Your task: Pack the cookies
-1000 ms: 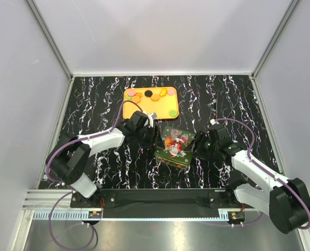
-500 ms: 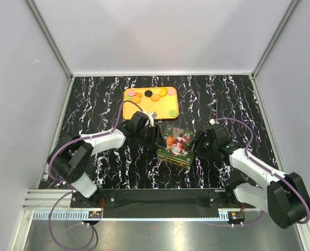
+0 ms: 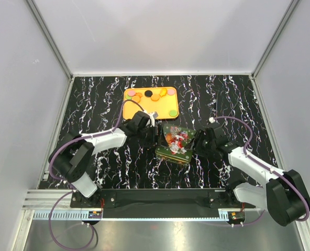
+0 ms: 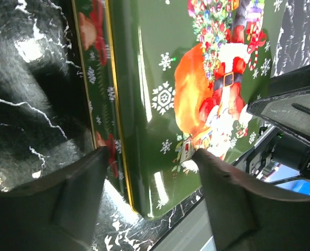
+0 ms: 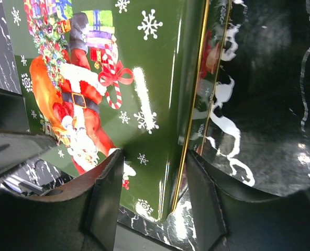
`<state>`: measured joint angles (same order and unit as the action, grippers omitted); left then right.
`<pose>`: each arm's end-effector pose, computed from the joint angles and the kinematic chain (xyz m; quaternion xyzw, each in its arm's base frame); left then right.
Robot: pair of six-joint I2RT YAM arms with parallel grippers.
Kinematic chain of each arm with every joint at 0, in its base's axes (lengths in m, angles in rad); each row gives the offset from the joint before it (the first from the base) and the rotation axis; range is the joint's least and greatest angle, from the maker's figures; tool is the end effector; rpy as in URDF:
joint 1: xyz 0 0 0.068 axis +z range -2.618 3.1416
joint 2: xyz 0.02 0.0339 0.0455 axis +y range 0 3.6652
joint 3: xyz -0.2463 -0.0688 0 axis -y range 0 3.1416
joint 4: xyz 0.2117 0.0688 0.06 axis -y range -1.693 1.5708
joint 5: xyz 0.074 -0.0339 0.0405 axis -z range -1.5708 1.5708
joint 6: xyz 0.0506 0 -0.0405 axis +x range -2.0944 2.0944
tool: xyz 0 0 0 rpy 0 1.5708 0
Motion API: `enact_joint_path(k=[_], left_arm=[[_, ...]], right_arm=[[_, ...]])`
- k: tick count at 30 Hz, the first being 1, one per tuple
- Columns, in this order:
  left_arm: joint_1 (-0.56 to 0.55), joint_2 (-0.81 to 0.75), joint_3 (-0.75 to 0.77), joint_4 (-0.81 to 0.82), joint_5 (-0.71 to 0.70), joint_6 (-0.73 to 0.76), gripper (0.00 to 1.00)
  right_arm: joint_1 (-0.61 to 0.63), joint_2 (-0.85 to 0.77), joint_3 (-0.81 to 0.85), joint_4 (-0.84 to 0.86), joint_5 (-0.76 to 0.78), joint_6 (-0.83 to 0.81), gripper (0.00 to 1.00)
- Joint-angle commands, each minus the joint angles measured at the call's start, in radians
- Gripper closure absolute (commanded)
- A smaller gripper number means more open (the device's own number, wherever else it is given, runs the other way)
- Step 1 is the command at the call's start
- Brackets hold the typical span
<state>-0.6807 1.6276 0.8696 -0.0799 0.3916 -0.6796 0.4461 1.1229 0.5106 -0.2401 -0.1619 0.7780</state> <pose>0.2286 -0.2100 0.1677 0.0702 0.9157 -0.3623 0.1590 0.1793 0.0948 0.1696 0.1261 0.9250 0.2633 0.2433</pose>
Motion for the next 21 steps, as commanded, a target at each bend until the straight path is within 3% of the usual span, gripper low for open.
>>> enact_joint_path(k=[1,3,8,17,21], left_arm=[[-0.010,-0.012,0.014,-0.041,0.015,0.038,0.24],[0.009,-0.043,0.003,-0.037,0.029,0.043,0.16],[0.049,-0.113,-0.050,0.002,0.115,0.019,0.09],[0.090,-0.261,-0.175,-0.017,0.070,-0.034,0.07],[0.090,-0.241,-0.227,0.089,0.096,-0.098,0.07]], right_arm=[[0.031,0.051,-0.007,-0.011,0.009,0.004,0.50],[0.031,0.058,-0.007,-0.007,0.004,0.007,0.50],[0.029,0.063,0.000,0.001,-0.001,0.015,0.47],[0.031,0.031,0.009,-0.019,0.002,0.018,0.41],[0.029,0.026,0.012,-0.022,0.001,0.020,0.40]])
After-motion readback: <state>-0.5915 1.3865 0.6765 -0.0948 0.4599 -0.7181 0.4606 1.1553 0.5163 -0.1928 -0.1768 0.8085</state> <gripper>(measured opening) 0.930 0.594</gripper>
